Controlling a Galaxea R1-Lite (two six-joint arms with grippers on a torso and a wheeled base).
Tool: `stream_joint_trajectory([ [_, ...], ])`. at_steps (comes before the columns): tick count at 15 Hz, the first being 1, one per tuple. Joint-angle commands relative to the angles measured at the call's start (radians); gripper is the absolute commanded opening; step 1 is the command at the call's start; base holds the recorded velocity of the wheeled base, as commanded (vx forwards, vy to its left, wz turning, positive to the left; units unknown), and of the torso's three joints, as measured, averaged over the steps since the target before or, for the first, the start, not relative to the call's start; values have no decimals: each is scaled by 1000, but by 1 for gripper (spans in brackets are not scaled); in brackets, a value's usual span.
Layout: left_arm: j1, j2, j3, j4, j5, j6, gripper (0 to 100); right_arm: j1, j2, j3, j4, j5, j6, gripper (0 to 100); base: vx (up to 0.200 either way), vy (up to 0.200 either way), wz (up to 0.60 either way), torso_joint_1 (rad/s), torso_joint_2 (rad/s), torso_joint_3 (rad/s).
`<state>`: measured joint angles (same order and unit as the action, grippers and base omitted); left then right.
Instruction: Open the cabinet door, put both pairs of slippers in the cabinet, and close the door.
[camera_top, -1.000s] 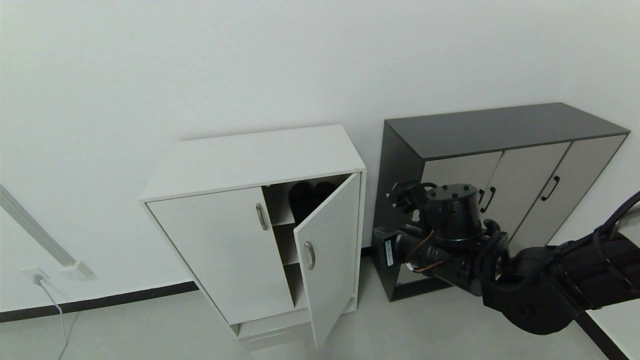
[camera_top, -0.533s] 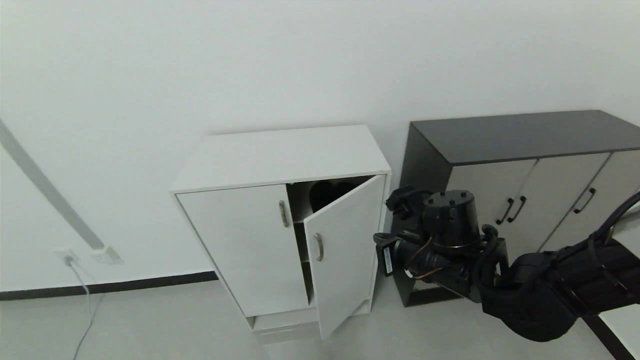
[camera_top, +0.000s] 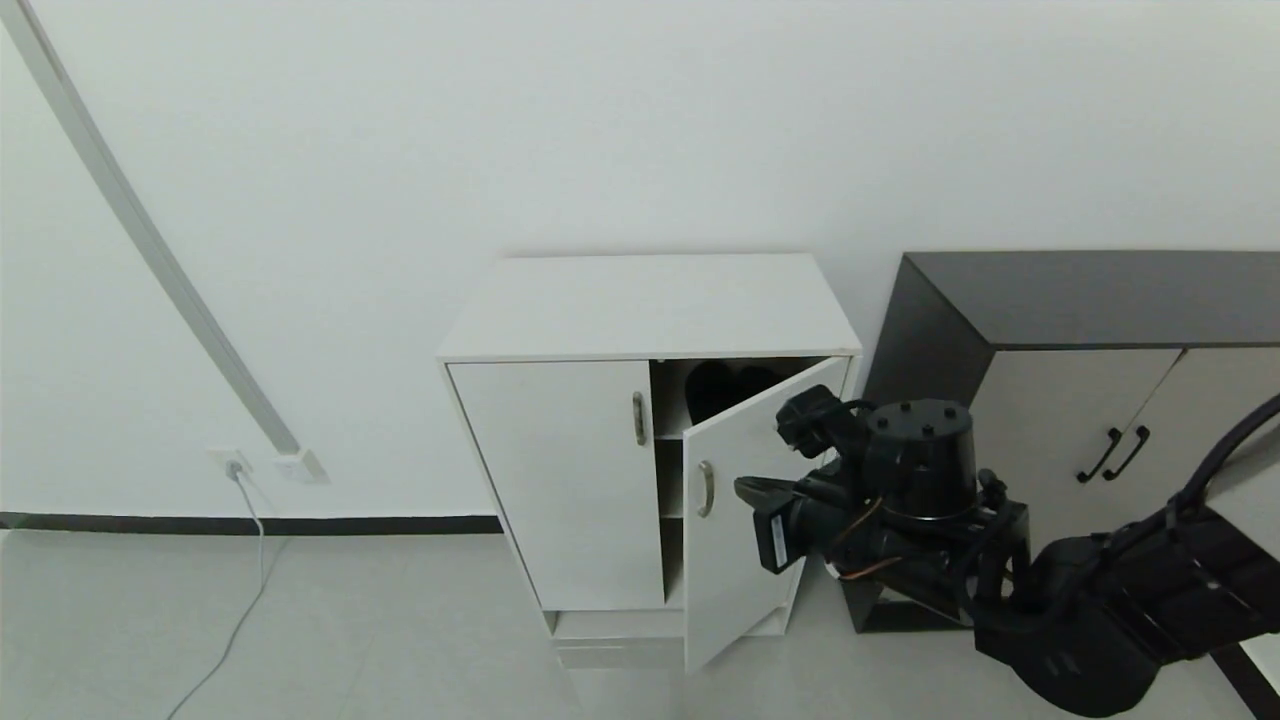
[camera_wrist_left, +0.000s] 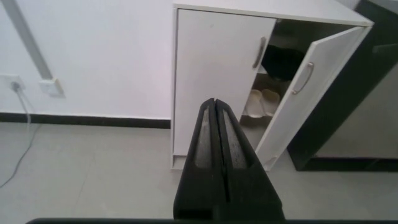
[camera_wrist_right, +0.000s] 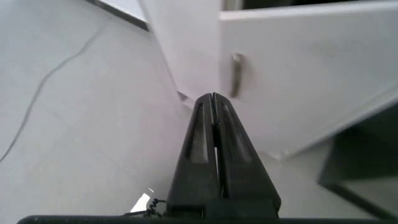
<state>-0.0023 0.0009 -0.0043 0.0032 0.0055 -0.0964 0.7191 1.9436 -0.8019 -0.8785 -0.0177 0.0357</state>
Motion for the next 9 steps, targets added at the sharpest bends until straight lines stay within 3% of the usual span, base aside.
stream_joint_trajectory([
  [1, 1, 1, 0, 1, 1, 0, 0, -37, 11, 113, -102, 102, -25, 0, 0, 0, 0, 0, 0, 0],
  [2, 1, 1, 0, 1, 1, 1, 0, -55, 11, 201, -189, 188, -42, 0, 0, 0, 0, 0, 0, 0],
  [3, 1, 1, 0, 1, 1, 1, 0, -58, 14, 251, -231, 211, -53, 0, 0, 0, 0, 0, 0, 0],
  [6, 1, 1, 0, 1, 1, 1, 0, -60, 51, 360, -362, 216, -54, 0, 0, 0, 0, 0, 0, 0],
  [9, 1, 1, 0, 1, 1, 1, 0, -60, 113, 415, -499, 216, -54, 0, 200, 0, 0, -2, -1, -1],
])
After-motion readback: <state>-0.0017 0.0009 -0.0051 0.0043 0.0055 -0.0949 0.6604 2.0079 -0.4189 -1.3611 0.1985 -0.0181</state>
